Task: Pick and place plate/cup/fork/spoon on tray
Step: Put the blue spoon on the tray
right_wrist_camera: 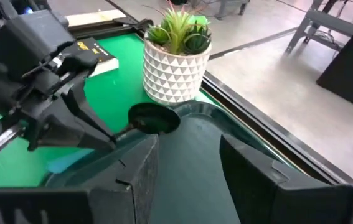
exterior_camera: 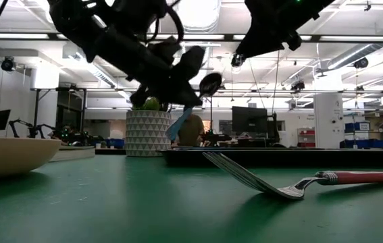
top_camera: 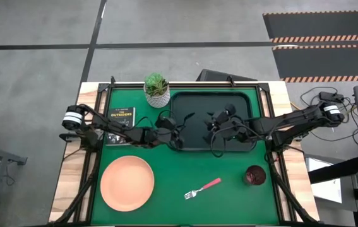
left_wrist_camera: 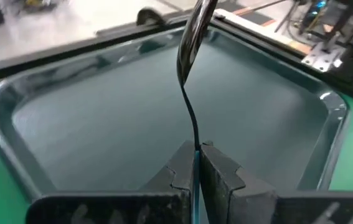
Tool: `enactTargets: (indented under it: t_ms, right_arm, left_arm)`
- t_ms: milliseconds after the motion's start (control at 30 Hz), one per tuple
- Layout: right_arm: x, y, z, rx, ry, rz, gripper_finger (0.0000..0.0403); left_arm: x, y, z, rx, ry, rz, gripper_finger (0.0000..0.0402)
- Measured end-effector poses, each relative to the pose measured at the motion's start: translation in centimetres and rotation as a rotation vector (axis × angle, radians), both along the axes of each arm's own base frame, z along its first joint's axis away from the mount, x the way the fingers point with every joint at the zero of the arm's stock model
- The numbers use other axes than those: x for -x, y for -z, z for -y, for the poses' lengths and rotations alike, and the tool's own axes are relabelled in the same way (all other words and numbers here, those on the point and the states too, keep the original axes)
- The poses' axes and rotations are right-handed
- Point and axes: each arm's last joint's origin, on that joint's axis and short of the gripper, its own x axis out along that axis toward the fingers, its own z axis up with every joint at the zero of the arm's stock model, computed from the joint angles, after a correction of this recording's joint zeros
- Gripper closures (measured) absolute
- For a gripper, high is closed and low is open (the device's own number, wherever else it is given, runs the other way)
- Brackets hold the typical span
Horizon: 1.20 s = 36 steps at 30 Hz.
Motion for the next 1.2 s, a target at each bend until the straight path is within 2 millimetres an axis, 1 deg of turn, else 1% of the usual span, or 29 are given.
enactTargets:
  t_ms: [300, 400, 567, 733, 900, 1200]
  right_arm:
    - [1.7, -0.4, 0.2, -0.015, 0.016, -0.054, 0.0251]
    - [1.8, -0.4, 0.2, -0.017, 0.018, -0.058, 0.0254]
    - [1.9, -0.4, 0.3, -0.015, 0.017, -0.064, 0.0252]
    - [1.9, -0.3, 0.3, -0.012, 0.016, -0.075, 0.025]
    - [1.9, -0.3, 0.3, -0.012, 0.016, -0.075, 0.0255]
    - [1.9, -0.3, 0.3, -0.012, 0.015, -0.075, 0.0248]
  left_arm:
    - [0.6, 1.2, -1.4, 0.138, -0.116, -0.036, 0.0401]
    - [0.4, 1.7, -1.5, 0.143, -0.114, -0.043, 0.0401]
    - [-0.8, 2.9, -1.4, 0.157, -0.112, -0.064, 0.0401]
    - [-1.6, 3.0, -2.1, 0.162, -0.124, -0.054, 0.0401]
    - [-1.7, 3.5, -2.5, 0.168, -0.129, -0.071, 0.0401]
    - [-1.7, 3.5, -2.9, 0.18, -0.145, -0.061, 0.0401]
